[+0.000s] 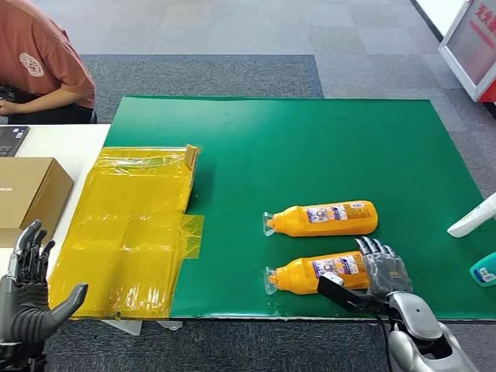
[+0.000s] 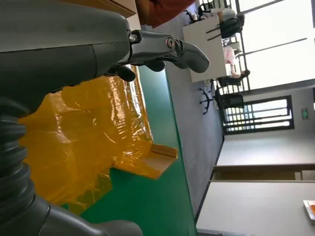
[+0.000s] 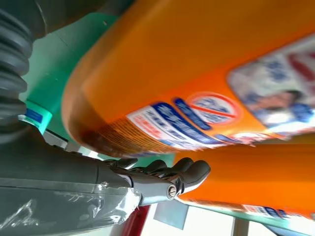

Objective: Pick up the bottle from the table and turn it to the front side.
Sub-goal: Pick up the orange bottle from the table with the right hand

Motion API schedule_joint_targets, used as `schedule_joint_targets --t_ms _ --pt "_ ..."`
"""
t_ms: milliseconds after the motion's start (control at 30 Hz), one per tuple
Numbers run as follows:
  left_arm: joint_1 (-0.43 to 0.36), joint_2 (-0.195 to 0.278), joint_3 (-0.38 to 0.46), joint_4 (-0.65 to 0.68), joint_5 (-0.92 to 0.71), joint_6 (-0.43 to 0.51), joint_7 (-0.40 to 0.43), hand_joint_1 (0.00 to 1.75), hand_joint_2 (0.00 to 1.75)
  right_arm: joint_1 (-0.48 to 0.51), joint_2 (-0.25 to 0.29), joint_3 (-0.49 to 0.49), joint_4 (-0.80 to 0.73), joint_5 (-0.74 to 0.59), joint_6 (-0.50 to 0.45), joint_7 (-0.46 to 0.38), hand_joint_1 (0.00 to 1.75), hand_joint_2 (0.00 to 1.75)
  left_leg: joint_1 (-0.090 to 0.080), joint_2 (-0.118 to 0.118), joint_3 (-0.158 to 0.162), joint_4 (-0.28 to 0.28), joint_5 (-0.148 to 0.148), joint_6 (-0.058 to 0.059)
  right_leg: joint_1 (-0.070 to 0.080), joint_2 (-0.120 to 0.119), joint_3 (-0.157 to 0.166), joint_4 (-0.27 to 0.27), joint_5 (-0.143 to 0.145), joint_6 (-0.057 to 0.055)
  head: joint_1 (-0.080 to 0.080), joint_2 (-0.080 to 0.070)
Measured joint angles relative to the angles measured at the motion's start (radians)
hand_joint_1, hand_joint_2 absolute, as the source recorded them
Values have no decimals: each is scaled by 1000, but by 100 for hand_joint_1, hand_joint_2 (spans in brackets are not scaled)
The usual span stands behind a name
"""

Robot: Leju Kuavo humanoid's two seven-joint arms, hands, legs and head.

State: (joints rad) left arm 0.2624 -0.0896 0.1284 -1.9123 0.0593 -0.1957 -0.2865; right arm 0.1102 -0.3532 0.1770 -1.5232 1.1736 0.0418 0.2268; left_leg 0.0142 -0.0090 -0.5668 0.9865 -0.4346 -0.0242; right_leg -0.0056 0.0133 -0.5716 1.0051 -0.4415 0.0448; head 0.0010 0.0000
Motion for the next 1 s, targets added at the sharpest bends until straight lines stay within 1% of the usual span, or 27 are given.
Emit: schedule_joint_targets --t_ms 33,67,100,133,367,867,933,1000 --pt "0 0 -1 0 1 0 0 0 175 -4 0 4 3 2 1 0 108 175 0 0 0 0 0 0 0 0 0 0 0 0 0 0" --pt "-1 0 -2 0 1 0 0 0 175 -7 0 7 6 3 3 0 124 175 0 0 0 0 0 0 0 0 0 0 0 0 0 0" --pt "-1 0 -3 0 2 1 0 0 175 -14 0 15 13 7 5 0 167 175 0 0 0 0 0 0 0 0 0 0 0 0 0 0" --pt "-2 0 -4 0 2 2 1 0 175 -19 0 22 20 9 7 -1 175 175 0 0 1 0 0 0 0 0 0 0 0 0 0 0" --pt "-2 5 -11 0 4 10 1 0 175 -49 0 51 55 18 10 -1 175 175 0 0 1 0 2 0 0 0 0 0 2 -1 0 0" --pt "-2 8 -12 0 6 11 0 0 175 -67 0 58 72 16 5 -4 175 175 0 0 1 0 2 0 0 0 1 0 2 -1 0 0" --pt "-2 8 -12 0 8 11 -1 0 175 -67 0 58 73 0 -2 -15 175 175 0 0 1 0 2 0 0 0 1 0 2 -1 0 0" --pt "-2 9 -12 1 11 11 -2 0 175 -67 0 57 75 -58 -9 -44 175 175 0 0 1 0 2 0 0 0 0 0 2 -1 0 0"
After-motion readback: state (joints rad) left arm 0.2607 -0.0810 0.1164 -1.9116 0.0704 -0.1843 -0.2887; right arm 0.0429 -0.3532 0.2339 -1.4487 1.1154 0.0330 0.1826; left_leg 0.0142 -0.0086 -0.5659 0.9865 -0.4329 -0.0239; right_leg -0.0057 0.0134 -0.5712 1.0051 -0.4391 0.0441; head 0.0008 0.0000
